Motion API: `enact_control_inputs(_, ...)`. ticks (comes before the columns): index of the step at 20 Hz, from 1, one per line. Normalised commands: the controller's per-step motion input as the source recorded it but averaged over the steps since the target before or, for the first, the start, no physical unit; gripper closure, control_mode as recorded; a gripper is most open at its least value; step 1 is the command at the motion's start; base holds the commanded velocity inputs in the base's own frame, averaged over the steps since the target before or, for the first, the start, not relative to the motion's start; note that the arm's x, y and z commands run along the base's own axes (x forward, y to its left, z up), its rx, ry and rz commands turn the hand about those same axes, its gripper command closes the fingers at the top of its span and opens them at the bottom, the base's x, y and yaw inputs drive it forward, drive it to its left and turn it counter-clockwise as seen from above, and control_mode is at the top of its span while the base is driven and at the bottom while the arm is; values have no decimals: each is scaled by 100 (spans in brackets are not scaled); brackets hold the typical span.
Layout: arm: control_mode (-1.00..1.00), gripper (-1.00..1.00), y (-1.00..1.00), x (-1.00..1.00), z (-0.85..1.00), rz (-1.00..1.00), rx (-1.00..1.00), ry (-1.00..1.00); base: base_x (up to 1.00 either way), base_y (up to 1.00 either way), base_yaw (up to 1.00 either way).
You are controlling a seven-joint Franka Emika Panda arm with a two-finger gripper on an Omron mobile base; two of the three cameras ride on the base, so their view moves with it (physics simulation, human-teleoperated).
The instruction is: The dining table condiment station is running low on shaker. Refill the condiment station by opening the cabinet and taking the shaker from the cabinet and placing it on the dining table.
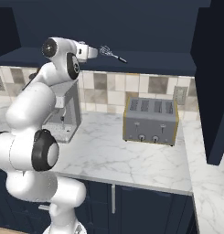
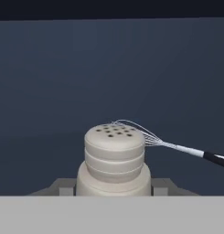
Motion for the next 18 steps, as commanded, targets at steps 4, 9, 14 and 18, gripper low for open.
enact_control_inputs(4,-100,100,2,-100,19,0,5,-5,0,0,0)
enact_control_inputs(9,-100,100,-1,-100,0,6,-4,0,0,0,0)
enact_control_inputs(14,-100,100,0,-100,0,9,-14,5,0,0,0)
enact_control_inputs(18,-100,100,0,-100,0,13,-17,7,0,0,0)
